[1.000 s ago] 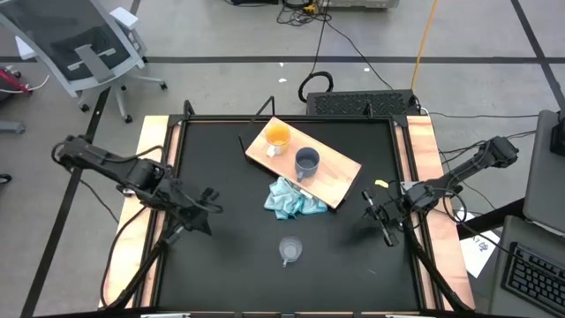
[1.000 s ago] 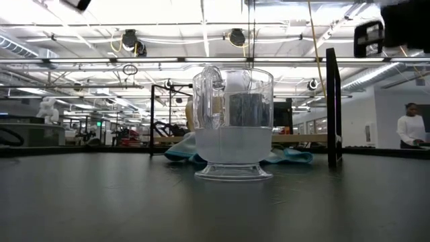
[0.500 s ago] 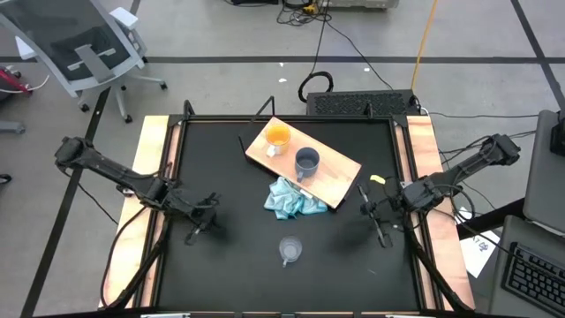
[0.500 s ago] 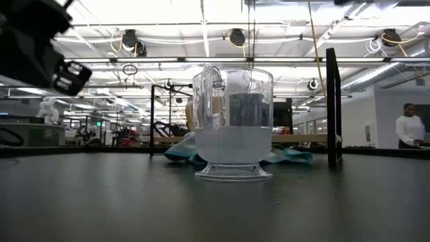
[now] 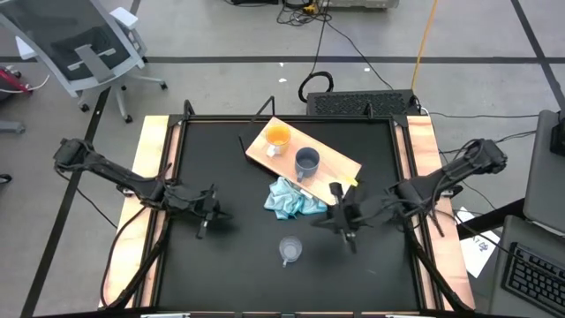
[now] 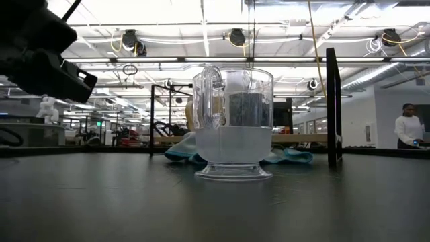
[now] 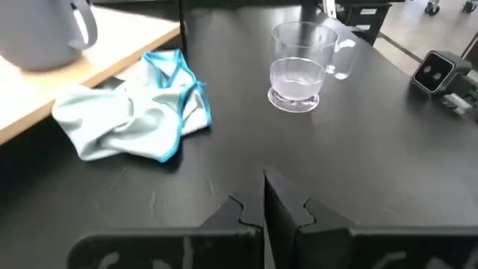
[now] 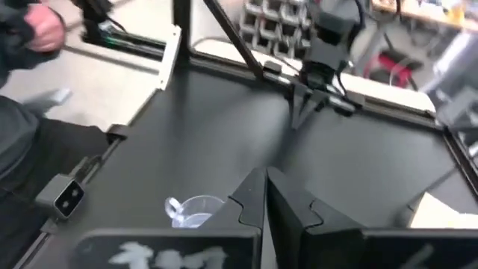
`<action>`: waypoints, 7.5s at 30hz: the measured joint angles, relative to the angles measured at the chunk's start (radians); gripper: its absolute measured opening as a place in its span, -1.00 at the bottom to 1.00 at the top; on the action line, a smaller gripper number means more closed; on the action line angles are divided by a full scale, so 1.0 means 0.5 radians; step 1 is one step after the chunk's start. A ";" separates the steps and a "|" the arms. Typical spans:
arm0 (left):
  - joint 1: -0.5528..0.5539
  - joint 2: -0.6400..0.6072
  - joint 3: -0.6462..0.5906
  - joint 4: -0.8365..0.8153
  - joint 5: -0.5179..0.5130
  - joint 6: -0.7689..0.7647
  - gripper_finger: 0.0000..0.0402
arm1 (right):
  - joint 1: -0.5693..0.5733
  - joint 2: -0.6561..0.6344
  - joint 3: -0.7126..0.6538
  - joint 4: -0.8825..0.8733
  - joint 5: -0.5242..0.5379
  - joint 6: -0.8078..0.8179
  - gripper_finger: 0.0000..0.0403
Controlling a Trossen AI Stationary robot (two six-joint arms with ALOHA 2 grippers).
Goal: Stack small to large cups/mugs on shelf
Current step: Put the transparent mug on the shelf
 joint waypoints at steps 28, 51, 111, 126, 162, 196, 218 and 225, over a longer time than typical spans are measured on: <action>0.035 0.002 -0.128 0.198 0.004 0.113 -0.98 | -0.469 0.879 0.897 -1.089 -0.561 0.643 -0.98; 0.035 0.002 -0.127 0.193 0.021 0.175 -0.95 | -0.466 0.920 0.897 -0.722 -0.761 1.182 -0.63; 0.034 0.002 -0.126 0.070 0.022 0.223 -0.89 | -0.403 1.108 0.895 -0.202 -1.016 0.888 -0.46; 0.034 0.002 -0.126 0.069 0.025 0.213 -0.89 | -0.268 1.106 0.785 -0.013 -1.081 0.928 -0.46; 0.035 0.002 -0.126 0.072 0.016 0.226 -0.89 | -0.381 1.129 1.023 -1.343 -0.694 1.121 -0.07; 0.035 0.002 -0.126 0.011 0.017 0.227 -0.89 | -0.426 1.273 1.006 -1.194 -0.696 0.999 0.36; 0.034 0.002 -0.126 -0.008 0.018 0.226 -0.89 | -0.415 1.272 0.780 -1.004 -0.693 1.088 0.36; 0.035 0.002 -0.126 -0.009 0.018 0.226 -0.89 | -0.413 1.272 0.770 -0.954 -0.697 1.056 0.36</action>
